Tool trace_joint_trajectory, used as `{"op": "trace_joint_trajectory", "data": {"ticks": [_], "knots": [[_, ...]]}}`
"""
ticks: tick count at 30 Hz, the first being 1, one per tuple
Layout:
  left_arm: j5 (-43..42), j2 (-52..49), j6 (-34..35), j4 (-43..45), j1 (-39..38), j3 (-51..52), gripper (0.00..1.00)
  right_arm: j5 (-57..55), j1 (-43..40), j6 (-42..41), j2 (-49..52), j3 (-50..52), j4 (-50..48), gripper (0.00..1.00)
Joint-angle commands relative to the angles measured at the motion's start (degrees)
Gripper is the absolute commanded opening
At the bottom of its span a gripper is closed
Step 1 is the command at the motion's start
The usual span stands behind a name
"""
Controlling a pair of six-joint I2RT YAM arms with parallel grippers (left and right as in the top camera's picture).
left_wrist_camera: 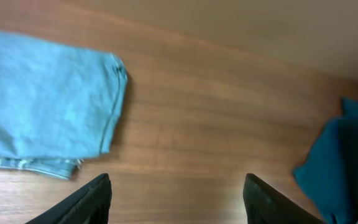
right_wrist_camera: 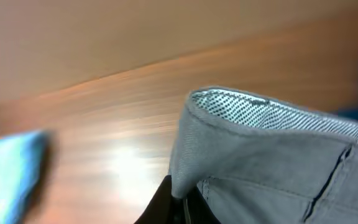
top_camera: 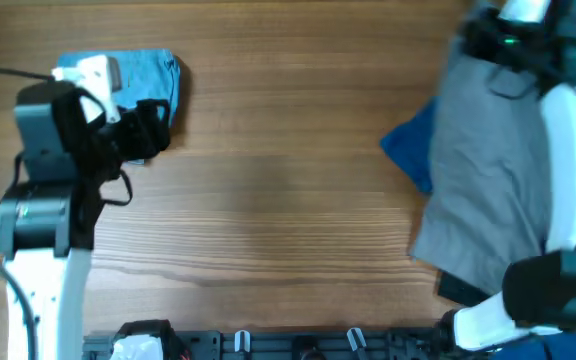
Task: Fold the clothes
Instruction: 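Reach both grippers to the grey shorts on the right pile and grasp, then lift the grey shorts and drag them left onto the table center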
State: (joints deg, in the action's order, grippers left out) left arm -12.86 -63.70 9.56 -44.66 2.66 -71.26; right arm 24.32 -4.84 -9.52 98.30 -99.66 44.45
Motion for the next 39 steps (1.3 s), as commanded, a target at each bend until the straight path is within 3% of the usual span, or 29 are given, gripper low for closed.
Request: {"op": "trace_joint_trajectory", "data": {"ticks": [1, 2, 3, 4, 5, 7, 8, 13, 15, 18, 20, 21, 22, 25, 26, 30, 35, 39], "knots": [[1.01, 6.27, 0.35, -0.13, 4.76, -1.14, 0.71, 6.78, 21.94, 0.39, 0.28, -0.87, -0.46, 0.04], [1.01, 7.98, 0.33, -0.17, 6.75, -1.14, 0.72, 6.58, 31.23, 0.55, 2.12, -0.87, -0.46, 0.04], [1.01, 9.73, 0.33, -0.11, 8.85, -1.14, 0.74, 6.56, 38.86, 0.59, 4.22, -0.87, -0.44, 0.12], [1.01, 10.86, 0.33, 0.04, 10.4, -1.14, 0.75, 6.58, 45.64, 1.88, 6.4, -0.87, -0.28, 0.33], [1.01, 11.85, 0.33, 0.22, 12.07, -1.14, 0.76, 5.05, 52.52, 4.37, 8.52, -0.87, 0.46, 0.59], [0.96, 13.14, 0.33, 0.31, 14.67, -1.14, 0.79, -7.06, 59.63, 6.97, 9.42, -0.9, 3.37, 0.8], [0.96, 13.2, 0.31, 0.28, 14.88, -1.14, 0.8, -13.86, 60.87, 6.88, 8.7, -0.94, 4.96, 0.83], [-3.76, 11.41, 0.28, 0.26, 14.82, -1.14, 0.83, -20.44, 53.55, 1.73, 2.49, -0.96, 10.12, 0.85], [-9.88, 9.16, -0.35, 0.24, 14.19, -1.14, 0.79, -20.48, 45.86, -3.56, -1.42, -0.96, 11.39, 0.85], [-11.1, 0.31, -0.48, 0.46, 6.75, -1.11, 0.73, -20.46, 32.74, -13.29, -6.6, -0.96, 13.49, 0.84], [-11.15, -7.8, -3.3, 2.51, 0.48, -1.14, 0.8, -19.78, 25.83, -15.56, -8.15, -0.96, 14.08, 0.84], [-11.28, -10.95, -2.86, 3.41, -1.66, -1.14, 0.94, -19.78, 23.3, -17.0, -8.48, -0.96, 14.73, 0.84], [-11.58, -13.4, -2.86, 4.24, -3.15, -1.14, 1.0, -19.45, 20.87, -17.68, -8.55, -0.96, 15.78, 0.84], [-11.56, -24.24, -2.97, 14.64, -7.89, -1.11, 1.0, -17.44, 14.6, -17.57, -8.48, -0.94, 19.3, 0.84], [-11.54, -29.29, -3.34, 19.37, -9.7, -1.11, 0.98, -17.44, 13.73, -17.46, -8.48, -0.94, 19.76, 0.84], [-11.54, -45.44, -7.65, 34.97, -14.56, -1.11, 0.54, -17.46, 13.05, -16.41, -8.48, -0.94, 21.29, 0.84], [-11.52, -59.34, -8.07, 53.53, -17.81, -1.14, 0.5, -17.94, 13.05, -15.93, -8.46, -0.94, 22.14, 0.85], [-10.91, -64.28, -8.07, 56.98, -18.32, -1.11, 0.51, -18.56, 13.05, -15.93, -8.46, -0.83, 22.51, 0.85]]}}
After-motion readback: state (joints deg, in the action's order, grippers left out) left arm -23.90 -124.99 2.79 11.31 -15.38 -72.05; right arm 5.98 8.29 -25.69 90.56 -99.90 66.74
